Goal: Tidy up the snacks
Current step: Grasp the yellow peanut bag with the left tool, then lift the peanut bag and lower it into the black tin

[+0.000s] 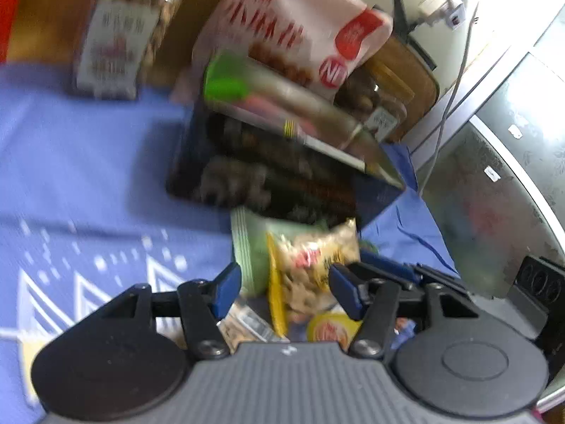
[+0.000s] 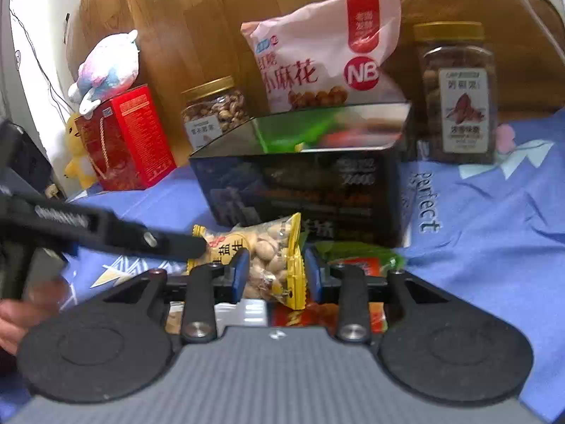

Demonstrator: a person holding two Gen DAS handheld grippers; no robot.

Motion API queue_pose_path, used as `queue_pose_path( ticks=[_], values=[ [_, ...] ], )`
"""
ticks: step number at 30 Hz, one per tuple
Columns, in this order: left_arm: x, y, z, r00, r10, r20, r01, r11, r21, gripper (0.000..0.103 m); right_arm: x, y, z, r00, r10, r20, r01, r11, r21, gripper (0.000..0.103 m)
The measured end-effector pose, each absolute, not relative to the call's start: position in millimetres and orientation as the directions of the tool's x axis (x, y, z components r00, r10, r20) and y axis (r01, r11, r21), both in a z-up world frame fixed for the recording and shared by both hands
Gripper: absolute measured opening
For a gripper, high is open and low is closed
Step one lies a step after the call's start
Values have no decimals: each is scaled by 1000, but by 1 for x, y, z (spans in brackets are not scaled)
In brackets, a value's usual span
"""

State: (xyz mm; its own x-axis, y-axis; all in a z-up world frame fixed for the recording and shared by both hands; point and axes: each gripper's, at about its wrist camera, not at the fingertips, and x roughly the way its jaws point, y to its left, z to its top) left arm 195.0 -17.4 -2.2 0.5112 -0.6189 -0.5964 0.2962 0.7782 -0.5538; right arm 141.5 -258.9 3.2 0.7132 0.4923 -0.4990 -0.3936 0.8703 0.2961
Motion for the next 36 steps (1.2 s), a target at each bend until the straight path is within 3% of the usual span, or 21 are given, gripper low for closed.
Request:
queue_pose_path(
  ticks=[2,7,11,22,23,25,27,30,33,36],
  values=[
    [191,-21,-2,503,-630,-592,314,771,-554,46,141,-255,6,696,519,-497,-404,855,326,31],
    [173,-1,17,563,-607,-561,307,784,-540,46,126,-231,26,730,502,-463,-434,865,253,30],
    [148,31,29,621,-570,-538,284,804,-523,47,111,-210,36,688,583,-433,-520,812,267,30],
    [72,100,7,641,-457,-617,157,865,-477,49,70,-137,16,502,697,-513,-656,693,299,32],
    [67,105,8,647,-444,-620,149,871,-468,50,68,-133,15,485,704,-519,-663,683,306,34],
    [60,110,9,656,-437,-615,144,872,-467,64,65,-126,14,452,718,-530,-682,661,314,37],
    [56,115,12,672,-430,-602,139,873,-468,71,59,-122,15,445,720,-533,-698,651,297,48],
    [51,122,19,709,-392,-586,125,888,-442,73,47,-118,17,493,688,-532,-718,667,197,69],
    [47,135,23,738,-365,-567,106,893,-437,74,38,-114,16,540,659,-524,-726,679,107,77],
    [47,144,20,744,-365,-560,97,888,-450,74,35,-113,12,551,642,-532,-729,681,68,78]
  ],
)
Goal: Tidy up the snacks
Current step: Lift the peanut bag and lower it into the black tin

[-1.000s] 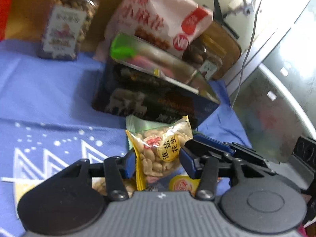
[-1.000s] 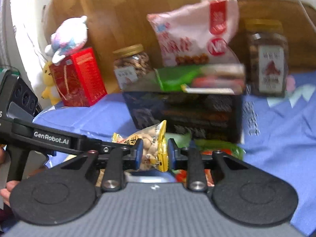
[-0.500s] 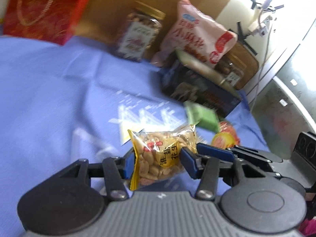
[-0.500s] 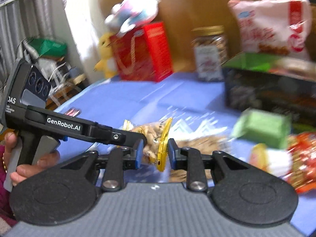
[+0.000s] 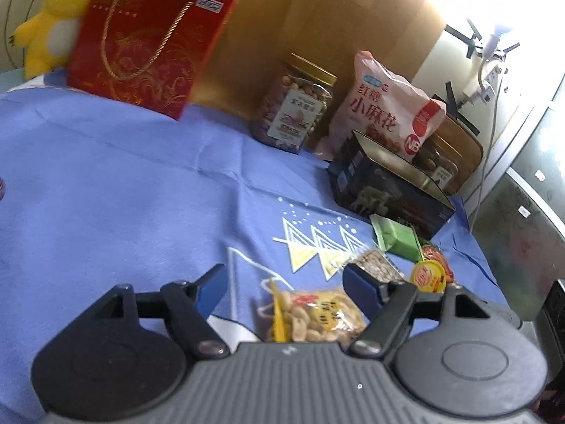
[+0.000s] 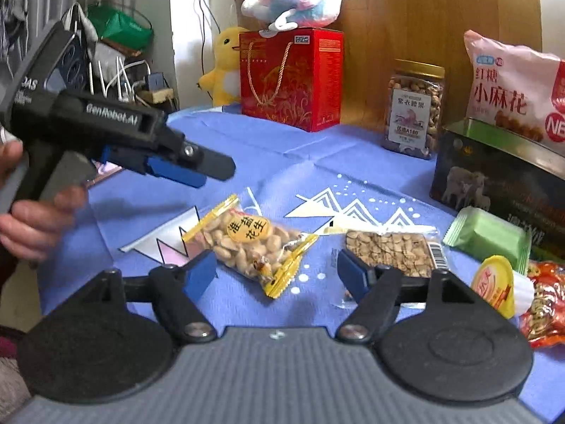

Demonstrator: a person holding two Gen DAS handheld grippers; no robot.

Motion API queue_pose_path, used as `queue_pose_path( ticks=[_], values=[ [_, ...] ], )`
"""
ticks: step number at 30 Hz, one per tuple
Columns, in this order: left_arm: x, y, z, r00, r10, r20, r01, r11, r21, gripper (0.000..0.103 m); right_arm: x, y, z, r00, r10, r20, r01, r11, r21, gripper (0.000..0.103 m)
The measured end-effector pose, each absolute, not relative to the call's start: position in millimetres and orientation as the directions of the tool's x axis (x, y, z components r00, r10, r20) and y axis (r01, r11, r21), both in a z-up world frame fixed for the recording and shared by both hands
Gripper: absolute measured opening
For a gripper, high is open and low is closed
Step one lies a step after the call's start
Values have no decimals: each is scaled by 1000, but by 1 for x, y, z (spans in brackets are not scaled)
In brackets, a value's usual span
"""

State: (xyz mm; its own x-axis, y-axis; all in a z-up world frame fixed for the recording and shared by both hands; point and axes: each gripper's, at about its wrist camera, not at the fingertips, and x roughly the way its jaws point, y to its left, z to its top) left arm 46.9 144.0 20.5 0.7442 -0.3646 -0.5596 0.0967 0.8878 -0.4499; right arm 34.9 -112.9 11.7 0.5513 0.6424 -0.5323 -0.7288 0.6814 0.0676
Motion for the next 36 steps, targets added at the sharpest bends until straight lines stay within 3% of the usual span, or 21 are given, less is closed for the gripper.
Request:
queue_pose_path(
  ticks=[17,22,29,36],
  values=[
    [50,127,1,697,-436,-569,182,875,-448,75,38,-82,-1,517,614,-596,-755,655,19,78],
    [52,123,-4,685,-444,-578,189,874,-448,71,37,-74,-3,499,621,-604,-770,638,19,78],
    [50,118,-1,685,-444,-578,196,876,-441,66,30,-71,-1,520,628,-579,-775,632,-10,50],
    [46,107,16,705,-457,-542,240,873,-424,66,32,-82,4,545,641,-541,-755,655,16,45]
  ],
)
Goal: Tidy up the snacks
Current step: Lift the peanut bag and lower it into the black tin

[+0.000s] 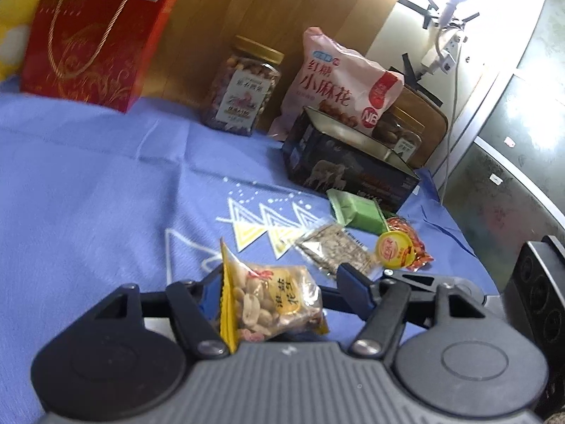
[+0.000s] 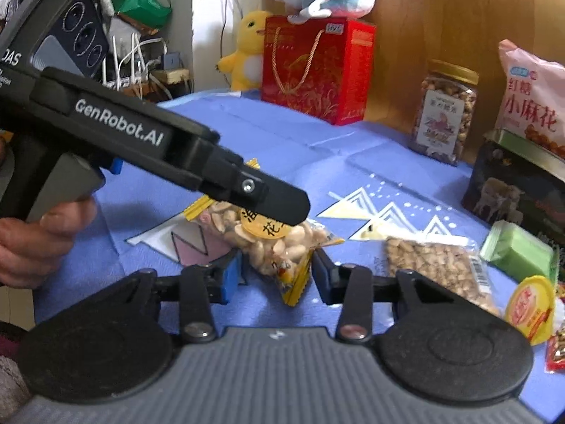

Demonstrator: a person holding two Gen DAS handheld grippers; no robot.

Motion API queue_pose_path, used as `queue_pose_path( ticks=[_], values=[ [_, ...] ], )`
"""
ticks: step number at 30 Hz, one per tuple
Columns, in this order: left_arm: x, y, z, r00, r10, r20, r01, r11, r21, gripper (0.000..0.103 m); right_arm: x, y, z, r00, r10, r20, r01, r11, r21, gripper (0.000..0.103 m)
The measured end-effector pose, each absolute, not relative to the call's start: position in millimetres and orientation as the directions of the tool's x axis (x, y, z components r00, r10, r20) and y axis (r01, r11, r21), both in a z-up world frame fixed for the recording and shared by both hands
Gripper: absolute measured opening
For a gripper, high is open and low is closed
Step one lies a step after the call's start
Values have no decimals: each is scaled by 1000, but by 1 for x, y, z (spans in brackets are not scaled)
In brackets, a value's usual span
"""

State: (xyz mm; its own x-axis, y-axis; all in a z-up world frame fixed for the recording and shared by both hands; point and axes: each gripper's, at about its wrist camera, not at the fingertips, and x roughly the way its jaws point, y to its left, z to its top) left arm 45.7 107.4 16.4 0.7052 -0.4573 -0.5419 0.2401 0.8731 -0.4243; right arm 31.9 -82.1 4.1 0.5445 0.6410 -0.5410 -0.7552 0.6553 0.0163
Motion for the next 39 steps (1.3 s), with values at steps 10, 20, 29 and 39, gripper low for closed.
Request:
queue_pose_path(
  ticks=[10,20,29,39],
  values=[
    [77,69,33,684,-462,-565,306,885,-352,66,46,-110,13,618,618,-487,-693,720,35,45],
    [137,6,73,689,-499,-526,439,864,-244,66,84,-156,43,765,515,-386,-560,829,-3,45],
    [200,-35,83,686,-511,-518,478,853,-209,67,132,-186,54,845,416,-336,-453,891,-38,45],
    [259,-58,66,703,-448,-552,429,887,-173,71,186,-192,40,874,341,-347,-378,925,-45,53]
  ],
)
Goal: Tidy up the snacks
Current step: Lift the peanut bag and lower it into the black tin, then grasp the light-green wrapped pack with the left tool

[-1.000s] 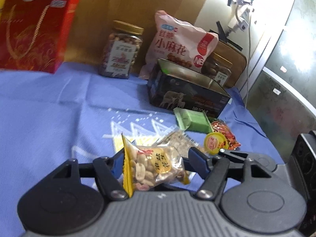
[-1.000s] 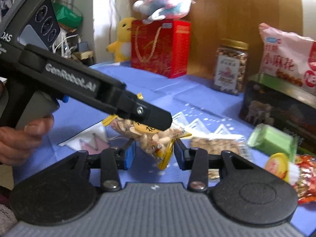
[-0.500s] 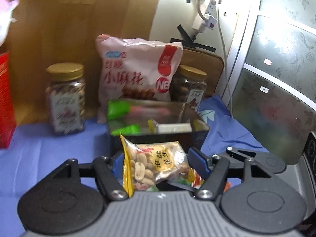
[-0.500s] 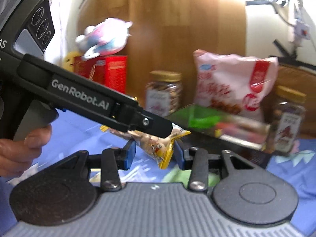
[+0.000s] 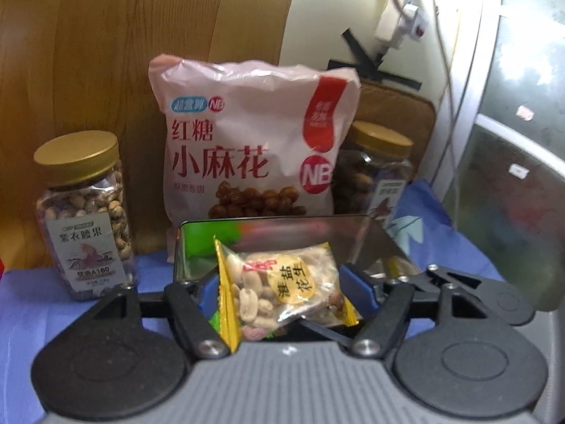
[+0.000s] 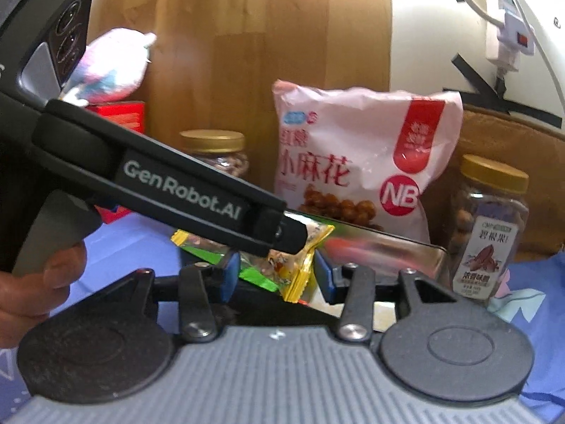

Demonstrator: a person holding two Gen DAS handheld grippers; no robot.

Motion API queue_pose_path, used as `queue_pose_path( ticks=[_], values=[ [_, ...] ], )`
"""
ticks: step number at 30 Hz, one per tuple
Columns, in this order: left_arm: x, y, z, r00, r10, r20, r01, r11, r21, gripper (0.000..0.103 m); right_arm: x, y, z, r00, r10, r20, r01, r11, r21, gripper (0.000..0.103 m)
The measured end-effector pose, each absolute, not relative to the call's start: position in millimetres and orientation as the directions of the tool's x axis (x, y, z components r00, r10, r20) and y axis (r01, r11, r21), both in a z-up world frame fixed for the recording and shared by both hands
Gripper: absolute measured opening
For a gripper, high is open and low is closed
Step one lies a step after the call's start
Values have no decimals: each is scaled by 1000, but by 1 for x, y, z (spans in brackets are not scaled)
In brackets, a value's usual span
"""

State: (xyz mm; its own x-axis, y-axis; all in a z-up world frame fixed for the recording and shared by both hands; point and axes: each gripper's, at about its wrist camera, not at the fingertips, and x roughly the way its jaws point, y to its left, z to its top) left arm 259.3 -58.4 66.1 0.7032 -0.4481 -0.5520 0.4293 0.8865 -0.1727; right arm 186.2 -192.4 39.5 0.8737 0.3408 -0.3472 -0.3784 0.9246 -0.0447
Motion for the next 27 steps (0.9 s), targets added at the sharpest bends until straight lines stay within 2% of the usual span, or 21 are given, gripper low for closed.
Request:
queue_pose_path(
  ticks=[4,6,11,15,21,24,27],
  values=[
    [265,-62,55,716,-416,-561,412,900,-142,72,184,-198,38,886,332,-322,-366,929,-47,55],
    [263,-59,55,718,-419,-556,410,900,-149,76,182,-202,40,889,332,-315,-363,931,-43,56],
    [231,-35,76,753,-455,-475,415,889,-193,76,161,-226,51,881,369,-297,-375,926,40,55],
    [199,-8,71,723,-517,-458,435,856,-280,76,142,-242,44,807,463,-367,-438,886,155,55],
    [194,3,20,619,-518,-591,346,855,-387,76,148,-224,12,725,396,-563,-420,903,94,57],
    [203,3,-1,570,-515,-640,300,856,-422,74,164,-225,3,679,440,-588,-419,890,181,58],
    [197,9,-1,592,-502,-630,300,863,-405,74,176,-217,3,637,468,-612,-435,874,216,55]
  ],
)
